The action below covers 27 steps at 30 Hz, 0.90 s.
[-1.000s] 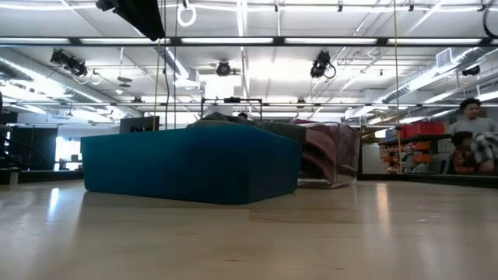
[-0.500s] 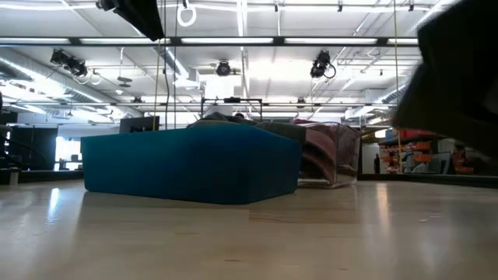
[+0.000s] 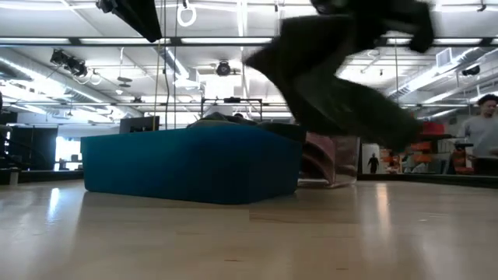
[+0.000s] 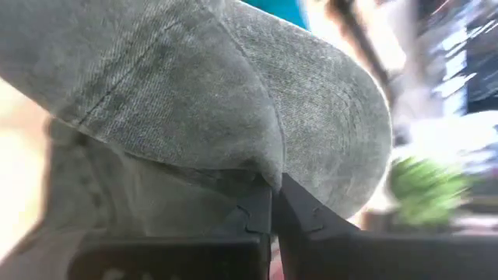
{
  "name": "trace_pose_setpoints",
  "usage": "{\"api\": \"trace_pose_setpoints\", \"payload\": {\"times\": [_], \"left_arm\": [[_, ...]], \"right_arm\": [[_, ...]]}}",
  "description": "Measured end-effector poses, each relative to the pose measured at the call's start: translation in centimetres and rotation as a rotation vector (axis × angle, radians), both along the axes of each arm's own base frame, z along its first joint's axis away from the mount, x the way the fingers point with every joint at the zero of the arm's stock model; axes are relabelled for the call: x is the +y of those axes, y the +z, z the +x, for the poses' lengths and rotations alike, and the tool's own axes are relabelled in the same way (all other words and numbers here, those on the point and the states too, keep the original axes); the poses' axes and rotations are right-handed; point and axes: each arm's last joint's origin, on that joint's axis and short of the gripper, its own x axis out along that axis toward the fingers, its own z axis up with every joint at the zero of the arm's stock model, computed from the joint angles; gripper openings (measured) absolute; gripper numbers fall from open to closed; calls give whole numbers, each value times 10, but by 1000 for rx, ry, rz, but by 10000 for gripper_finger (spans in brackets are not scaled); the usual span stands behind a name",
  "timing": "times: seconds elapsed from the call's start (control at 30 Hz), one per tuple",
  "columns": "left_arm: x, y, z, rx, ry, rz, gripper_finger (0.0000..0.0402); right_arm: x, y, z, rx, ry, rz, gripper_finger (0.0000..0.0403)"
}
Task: Pick & Place hat
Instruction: Put the gray cap into the blue bin
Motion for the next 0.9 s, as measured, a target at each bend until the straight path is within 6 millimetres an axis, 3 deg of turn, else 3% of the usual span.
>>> {"api": "trace_pose_setpoints", "payload": {"times": [0.2, 0.37, 0.53, 0.9], "left_arm": [[0, 0, 0, 0, 1, 0, 138], [0, 0, 0, 0, 1, 0, 138], [0, 0, 0, -2, 1, 0, 138], [0, 0, 0, -3, 2, 0, 138]], "right_arm": [[-37, 20, 28, -185, 106, -151, 3], [-59, 19, 43, -243, 185, -158, 3], [-62, -3, 61, -232, 276, -107, 2], [-70, -60, 77, -30, 245, -52, 4]]}}
